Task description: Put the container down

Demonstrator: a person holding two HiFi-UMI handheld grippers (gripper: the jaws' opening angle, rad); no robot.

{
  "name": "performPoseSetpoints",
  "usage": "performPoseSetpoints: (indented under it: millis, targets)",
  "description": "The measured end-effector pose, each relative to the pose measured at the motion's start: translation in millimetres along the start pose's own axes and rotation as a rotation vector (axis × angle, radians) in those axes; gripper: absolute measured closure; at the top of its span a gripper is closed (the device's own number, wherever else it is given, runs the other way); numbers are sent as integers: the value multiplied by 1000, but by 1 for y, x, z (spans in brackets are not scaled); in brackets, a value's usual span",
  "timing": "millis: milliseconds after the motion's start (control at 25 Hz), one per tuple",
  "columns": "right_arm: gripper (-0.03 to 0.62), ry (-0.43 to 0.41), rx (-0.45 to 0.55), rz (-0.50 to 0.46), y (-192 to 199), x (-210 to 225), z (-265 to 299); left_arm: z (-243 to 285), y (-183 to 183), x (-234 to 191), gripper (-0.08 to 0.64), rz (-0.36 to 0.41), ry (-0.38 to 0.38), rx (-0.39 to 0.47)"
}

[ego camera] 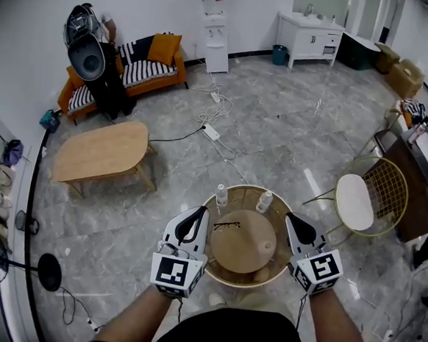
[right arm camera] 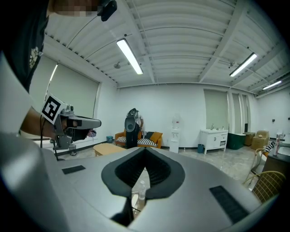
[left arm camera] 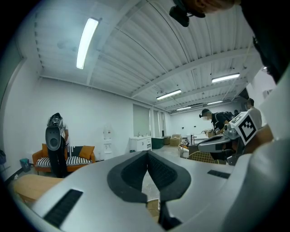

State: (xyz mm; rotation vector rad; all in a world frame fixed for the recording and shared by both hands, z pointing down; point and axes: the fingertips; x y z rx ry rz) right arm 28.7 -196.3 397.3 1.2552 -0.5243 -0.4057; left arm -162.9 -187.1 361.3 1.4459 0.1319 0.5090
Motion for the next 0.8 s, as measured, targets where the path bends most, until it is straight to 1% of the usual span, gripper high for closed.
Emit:
performPoseSetpoints:
  millis: [320,560,680,800]
  targets:
    - [578,-2,-1,-7,-5,-14,-7,-8,5,3,545,-5,19,6]
    - [578,-6,-13,-13,-12,-13,-18,-10,-7,12,545,-6,29,21]
    - [578,-25,-18,-17,-5,-17,-19,-14,-7,13,545,-16,22,16]
    - [578,-19,-14,-15,-5,-18,-21,-18,-8,13,545,-24,2,17]
Point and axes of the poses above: the fingertips, and each gripper's own axes: z forward along the fingers, x to its right, y out of its underside, and after that the axes turned 9 degrees about z, right-handed
